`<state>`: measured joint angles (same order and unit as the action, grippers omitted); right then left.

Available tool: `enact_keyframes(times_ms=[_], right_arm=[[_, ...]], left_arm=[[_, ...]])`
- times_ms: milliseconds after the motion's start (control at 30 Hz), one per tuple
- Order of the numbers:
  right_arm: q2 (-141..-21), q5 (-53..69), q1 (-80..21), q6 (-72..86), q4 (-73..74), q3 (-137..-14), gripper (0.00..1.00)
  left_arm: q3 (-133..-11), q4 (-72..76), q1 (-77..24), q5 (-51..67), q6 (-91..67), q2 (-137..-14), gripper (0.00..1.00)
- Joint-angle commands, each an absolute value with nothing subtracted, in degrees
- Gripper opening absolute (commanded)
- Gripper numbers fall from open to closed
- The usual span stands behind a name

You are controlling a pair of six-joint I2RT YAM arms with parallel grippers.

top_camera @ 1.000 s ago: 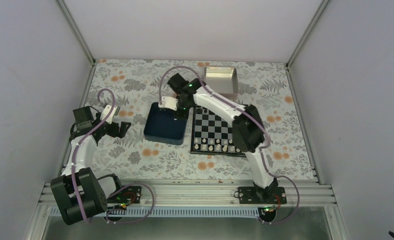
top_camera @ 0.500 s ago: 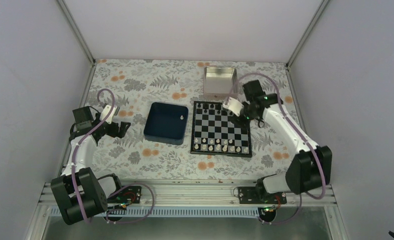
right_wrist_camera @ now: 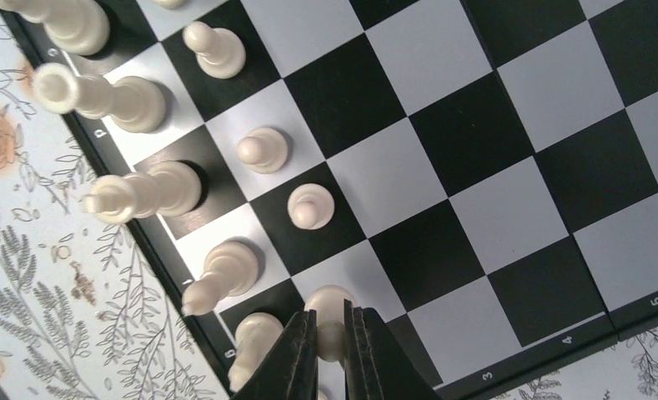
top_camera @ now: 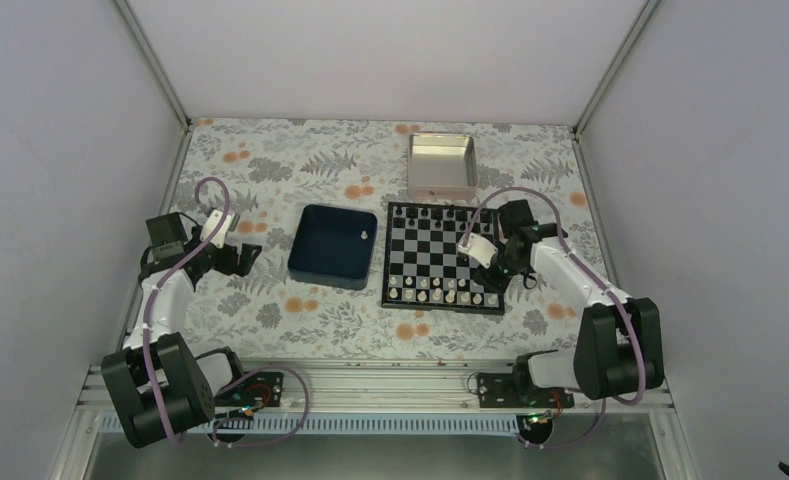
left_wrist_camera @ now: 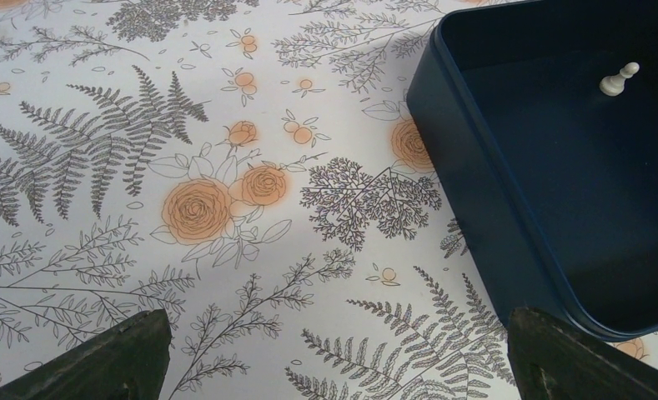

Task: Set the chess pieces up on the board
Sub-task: Place the chess piece on the chessboard.

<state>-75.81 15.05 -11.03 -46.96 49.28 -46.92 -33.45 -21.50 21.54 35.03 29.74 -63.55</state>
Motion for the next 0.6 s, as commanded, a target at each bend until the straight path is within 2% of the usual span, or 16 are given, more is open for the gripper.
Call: enact_keyframes(times_ms=[0, 567], right_arm=[[-77.7, 17.6, -9.2, -48.8, 45.1, -45.1, 0.09], [-80.8, 19.3, -6.8, -49.9, 43.0, -43.3, 0.1]], left_arm=[[-33.9, -20.5, 21.9, 35.6, 30.2, -63.7, 1.0], [-33.8, -20.3, 21.9, 35.6, 30.1, -64.3, 1.0]])
